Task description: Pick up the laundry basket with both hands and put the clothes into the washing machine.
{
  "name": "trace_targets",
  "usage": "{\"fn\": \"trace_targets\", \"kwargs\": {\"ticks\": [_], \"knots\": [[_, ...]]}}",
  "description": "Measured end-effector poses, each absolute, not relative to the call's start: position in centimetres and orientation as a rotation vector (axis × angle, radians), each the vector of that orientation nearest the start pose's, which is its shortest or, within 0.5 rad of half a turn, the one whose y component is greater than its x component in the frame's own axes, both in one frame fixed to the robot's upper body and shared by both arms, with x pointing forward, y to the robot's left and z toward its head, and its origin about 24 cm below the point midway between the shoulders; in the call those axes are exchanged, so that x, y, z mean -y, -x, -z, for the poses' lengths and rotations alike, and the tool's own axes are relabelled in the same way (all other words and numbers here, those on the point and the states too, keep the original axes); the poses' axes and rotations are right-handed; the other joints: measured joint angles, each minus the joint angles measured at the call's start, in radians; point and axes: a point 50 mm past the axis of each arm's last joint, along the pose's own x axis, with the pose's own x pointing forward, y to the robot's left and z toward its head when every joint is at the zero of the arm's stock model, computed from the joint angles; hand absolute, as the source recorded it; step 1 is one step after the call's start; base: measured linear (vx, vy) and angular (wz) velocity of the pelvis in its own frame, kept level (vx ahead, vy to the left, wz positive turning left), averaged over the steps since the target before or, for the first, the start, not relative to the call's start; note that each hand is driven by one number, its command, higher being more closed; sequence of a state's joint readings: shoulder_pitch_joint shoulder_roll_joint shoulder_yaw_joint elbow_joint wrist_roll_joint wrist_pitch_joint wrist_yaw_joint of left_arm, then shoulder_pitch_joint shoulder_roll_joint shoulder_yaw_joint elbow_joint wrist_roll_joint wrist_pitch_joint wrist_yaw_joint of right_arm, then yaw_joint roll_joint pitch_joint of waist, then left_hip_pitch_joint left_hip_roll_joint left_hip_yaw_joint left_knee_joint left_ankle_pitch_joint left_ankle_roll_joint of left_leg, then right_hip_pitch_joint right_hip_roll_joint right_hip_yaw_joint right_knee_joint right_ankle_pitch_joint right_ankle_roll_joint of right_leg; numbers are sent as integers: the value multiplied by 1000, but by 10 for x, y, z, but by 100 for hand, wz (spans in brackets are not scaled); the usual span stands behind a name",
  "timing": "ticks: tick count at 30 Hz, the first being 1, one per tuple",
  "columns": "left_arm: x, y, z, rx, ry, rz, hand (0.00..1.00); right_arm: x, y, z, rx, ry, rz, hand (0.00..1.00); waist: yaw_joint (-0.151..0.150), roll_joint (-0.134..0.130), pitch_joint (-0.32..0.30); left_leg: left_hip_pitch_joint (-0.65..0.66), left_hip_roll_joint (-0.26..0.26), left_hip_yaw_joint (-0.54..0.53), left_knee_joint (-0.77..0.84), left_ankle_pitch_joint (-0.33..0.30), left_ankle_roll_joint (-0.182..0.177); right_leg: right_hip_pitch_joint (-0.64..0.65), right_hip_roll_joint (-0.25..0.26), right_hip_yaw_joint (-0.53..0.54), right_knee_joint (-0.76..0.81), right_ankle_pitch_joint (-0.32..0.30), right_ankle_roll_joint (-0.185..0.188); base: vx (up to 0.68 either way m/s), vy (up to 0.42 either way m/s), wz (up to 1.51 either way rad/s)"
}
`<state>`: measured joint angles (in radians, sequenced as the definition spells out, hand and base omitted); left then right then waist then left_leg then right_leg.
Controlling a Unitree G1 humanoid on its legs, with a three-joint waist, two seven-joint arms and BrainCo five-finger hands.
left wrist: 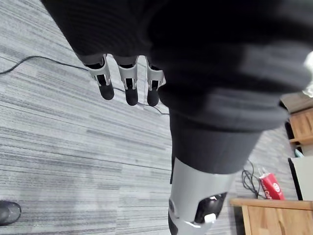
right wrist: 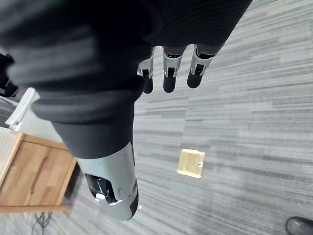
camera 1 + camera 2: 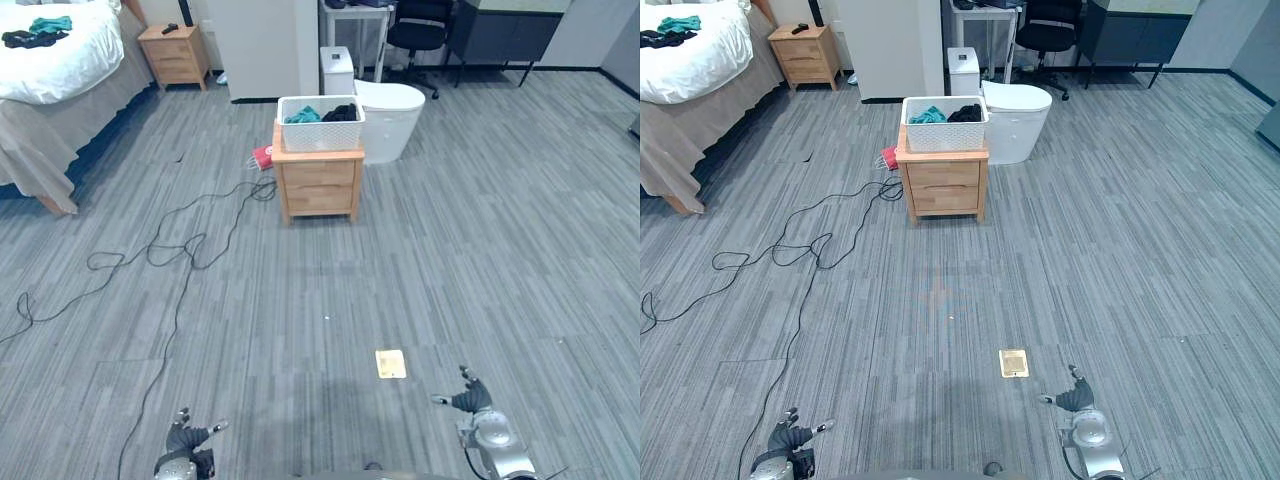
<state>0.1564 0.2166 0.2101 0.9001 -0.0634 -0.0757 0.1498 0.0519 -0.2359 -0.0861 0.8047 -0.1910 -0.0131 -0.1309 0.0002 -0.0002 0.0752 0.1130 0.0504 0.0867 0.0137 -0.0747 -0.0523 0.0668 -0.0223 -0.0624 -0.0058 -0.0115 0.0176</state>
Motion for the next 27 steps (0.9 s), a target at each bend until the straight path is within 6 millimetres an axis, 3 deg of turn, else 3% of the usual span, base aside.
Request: {"fn": "trace_targets", "kwargs": {"ticks": [2,11,24,27], "knots": [[-272,-90,136,-959,-136,-478,0,262,-147,118,-863,406,263,0,-12,0,0,0,0,-1,-9,3,4,0,0,-9,0,0,0,-37,-9,10],[-271,-86,138,-984,-140,-473,0,275,-125,127,-962,339,357,0,-15,2,2,-7,-1,-5,-26,11,7,0,1,-19,-24,12,-2,-30,-7,3],[-269,-93,135,-945,-136,-466,0,277,-120,127,-951,248,478,0,-11,0,27,-35,-4,-31,-47,25,11,-12,-2,-49,-34,8,4,-14,-8,7],[-267,-102,131,-904,-131,-460,0,273,-129,124,-915,221,484,0,-10,-4,42,-87,-9,-26,5,2,24,-48,-10,-52,-26,2,7,-9,8,0]]}}
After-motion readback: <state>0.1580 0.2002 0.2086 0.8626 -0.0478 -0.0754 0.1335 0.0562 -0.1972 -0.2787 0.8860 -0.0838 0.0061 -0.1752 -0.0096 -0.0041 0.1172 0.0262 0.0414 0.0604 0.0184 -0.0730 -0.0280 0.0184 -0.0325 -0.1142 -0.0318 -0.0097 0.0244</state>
